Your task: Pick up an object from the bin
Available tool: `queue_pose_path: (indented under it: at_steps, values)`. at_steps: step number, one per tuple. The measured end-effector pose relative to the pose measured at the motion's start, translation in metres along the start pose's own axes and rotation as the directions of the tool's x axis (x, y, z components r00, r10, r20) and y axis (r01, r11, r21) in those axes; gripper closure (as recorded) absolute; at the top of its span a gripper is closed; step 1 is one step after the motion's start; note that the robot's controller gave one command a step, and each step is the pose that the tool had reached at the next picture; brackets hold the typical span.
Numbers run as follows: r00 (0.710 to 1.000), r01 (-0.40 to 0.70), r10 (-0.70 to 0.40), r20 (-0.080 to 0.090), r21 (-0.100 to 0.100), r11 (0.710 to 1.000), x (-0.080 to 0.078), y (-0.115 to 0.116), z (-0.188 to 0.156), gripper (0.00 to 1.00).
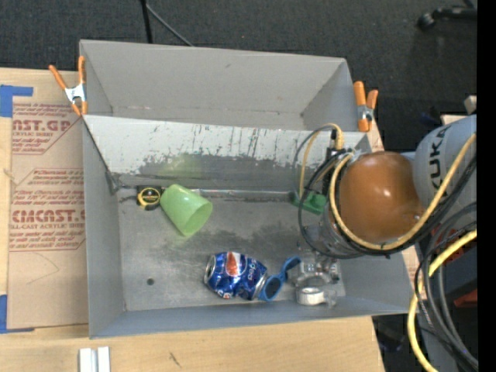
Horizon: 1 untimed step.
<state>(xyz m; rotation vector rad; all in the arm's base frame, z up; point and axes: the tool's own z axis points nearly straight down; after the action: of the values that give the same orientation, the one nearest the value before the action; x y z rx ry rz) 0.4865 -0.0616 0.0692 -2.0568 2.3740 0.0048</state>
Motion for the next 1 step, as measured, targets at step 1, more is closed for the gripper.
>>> queue_pose_path:
  at_steps: [1]
  values:
    - [1.0, -0.006, 0.006, 0.001, 0.011, 1.0, -0.0232, -0.0318, -0.1433, 1.0]
